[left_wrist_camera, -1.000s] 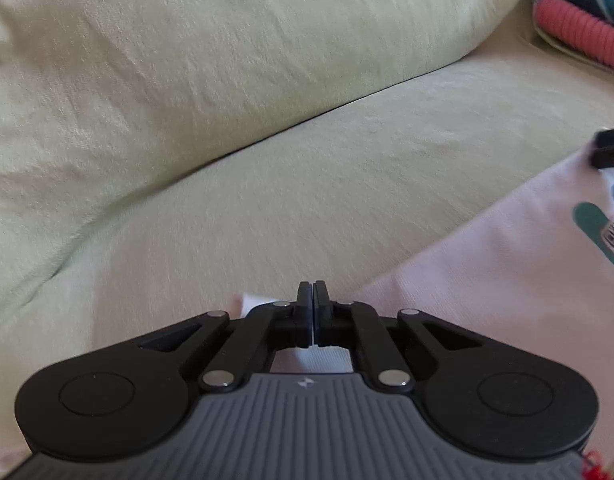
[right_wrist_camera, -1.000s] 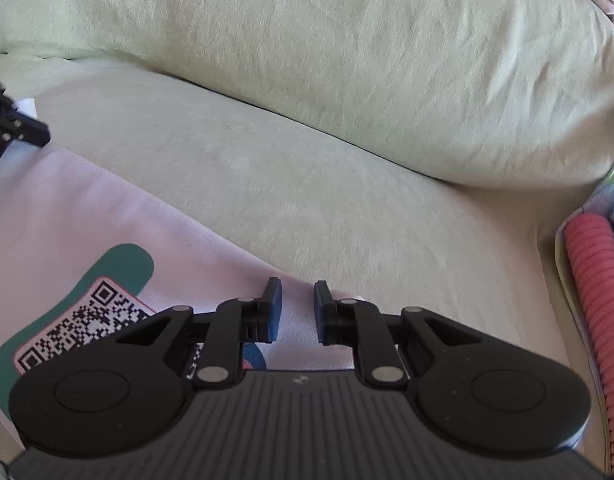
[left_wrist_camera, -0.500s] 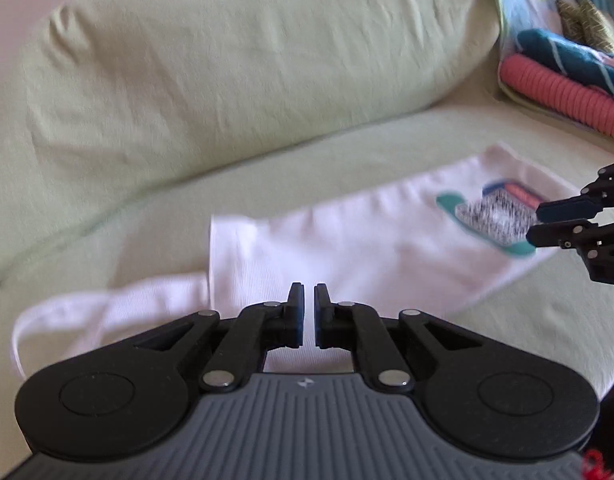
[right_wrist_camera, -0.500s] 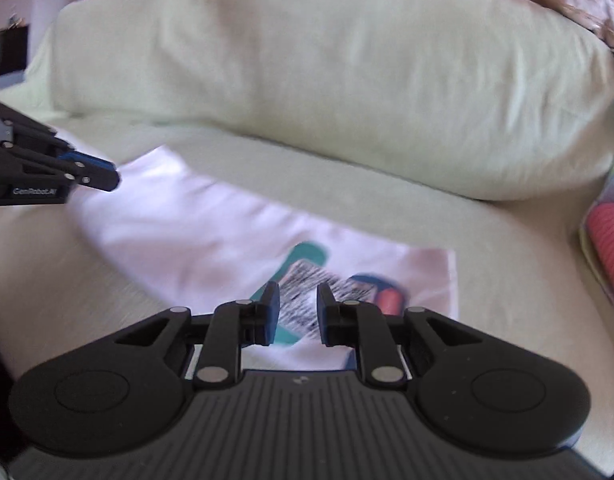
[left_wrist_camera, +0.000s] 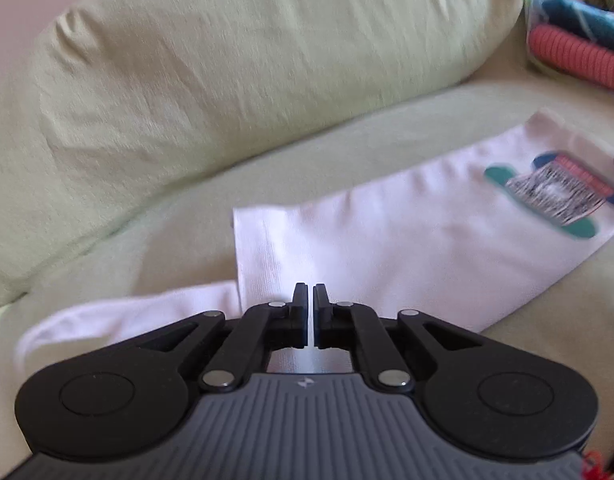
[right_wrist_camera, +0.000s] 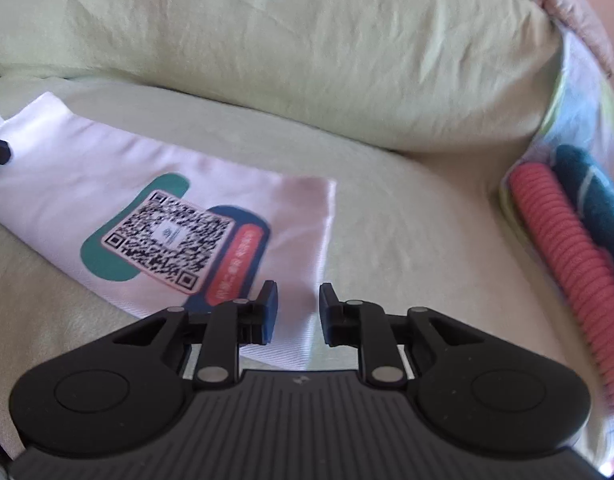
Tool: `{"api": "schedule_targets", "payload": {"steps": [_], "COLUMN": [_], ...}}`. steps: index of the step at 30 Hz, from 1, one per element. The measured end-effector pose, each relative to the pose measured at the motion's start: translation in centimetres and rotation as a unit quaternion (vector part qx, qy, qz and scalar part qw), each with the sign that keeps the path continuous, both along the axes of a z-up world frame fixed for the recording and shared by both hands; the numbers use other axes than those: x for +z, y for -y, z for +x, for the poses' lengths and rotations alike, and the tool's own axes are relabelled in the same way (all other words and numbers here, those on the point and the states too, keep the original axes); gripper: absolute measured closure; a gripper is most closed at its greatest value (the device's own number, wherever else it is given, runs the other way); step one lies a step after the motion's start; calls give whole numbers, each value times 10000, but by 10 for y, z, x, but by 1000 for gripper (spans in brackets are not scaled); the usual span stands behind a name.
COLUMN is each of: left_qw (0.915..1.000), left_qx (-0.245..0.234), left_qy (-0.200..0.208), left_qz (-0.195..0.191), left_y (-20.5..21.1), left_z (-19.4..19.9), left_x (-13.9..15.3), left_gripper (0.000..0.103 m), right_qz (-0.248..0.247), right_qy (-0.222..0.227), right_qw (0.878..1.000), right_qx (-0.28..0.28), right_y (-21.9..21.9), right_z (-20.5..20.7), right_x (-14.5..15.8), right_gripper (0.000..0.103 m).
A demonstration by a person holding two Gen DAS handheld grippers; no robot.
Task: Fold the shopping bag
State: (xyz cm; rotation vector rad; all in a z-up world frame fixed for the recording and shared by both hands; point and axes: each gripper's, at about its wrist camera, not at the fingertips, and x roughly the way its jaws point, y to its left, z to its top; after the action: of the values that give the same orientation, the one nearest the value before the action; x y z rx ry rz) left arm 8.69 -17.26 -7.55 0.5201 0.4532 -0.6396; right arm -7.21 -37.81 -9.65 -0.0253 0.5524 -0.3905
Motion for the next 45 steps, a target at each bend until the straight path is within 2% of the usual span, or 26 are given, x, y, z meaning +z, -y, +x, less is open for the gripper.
{"api": "schedule_targets", "payload": {"steps": [3, 5, 7, 9, 10, 11, 12, 13, 14, 18, 23, 28, 36, 40, 45], "left_qw": [9995, 9980, 9935, 9903, 9877, 9865, 9856, 9838, 9813, 9707, 9730, 9787, 9824, 9841, 9869], "left_qx": [109, 350, 741, 976, 1173, 1272, 1333, 1410, 1496, 1779, 1673, 1533, 1436, 1364, 1262], "left_qy": [-277, -517, -816, -961, -998, -1004, -1030, -1104, -1215, -1605, -1569, -1336, -1135, -1052, -886], "left_qz": [-121, 18, 276, 238, 253, 234, 179, 111, 36, -186, -256, -281, -379, -422, -476], "left_y": [-9, -7, -4, -5, -4, -4, -4, -4, -4, -5, -5, -6, -12, -14, -15], "left_z": [-14, -10, 1, 2, 0, -3, -6, -10, -15, -40, -75, -108, -141, -156, -174], "left_x": [4, -3, -13, -6, 2, 8, 15, 22, 30, 55, 71, 89, 105, 111, 117], "left_gripper": [96, 96, 96, 93, 88, 73, 64, 54, 53, 46, 44, 41, 38, 35, 34], "right_qz": [69, 104, 177, 194, 199, 335, 508, 731, 967, 1512, 1673, 1726, 1657, 1596, 1523], "right_qy": [62, -85, -501, -537, -537, -478, -403, -298, -185, 77, 263, 395, 599, 608, 717], "right_qw": [9997, 9992, 9984, 9984, 9984, 9982, 9975, 9962, 9941, 9874, 9849, 9836, 9838, 9842, 9837], "right_qx": [245, 377, 185, 40, -31, -146, -275, -368, -450, -468, -352, -336, -327, -457, -632], "right_y": [-14, -20, -19, -18, -17, -16, -14, -12, -12, -20, -38, -47, -59, -63, -66], "right_z": [-15, -16, -10, -12, -14, -17, -21, -26, -30, -44, -62, -78, -110, -126, -143], "right_x": [3, -5, -22, -21, -20, -15, -8, -1, 6, 27, 49, 63, 84, 90, 96], "right_gripper": [86, 86, 85, 83, 83, 81, 79, 71, 62, 56, 45, 43, 37, 22, 18]}}
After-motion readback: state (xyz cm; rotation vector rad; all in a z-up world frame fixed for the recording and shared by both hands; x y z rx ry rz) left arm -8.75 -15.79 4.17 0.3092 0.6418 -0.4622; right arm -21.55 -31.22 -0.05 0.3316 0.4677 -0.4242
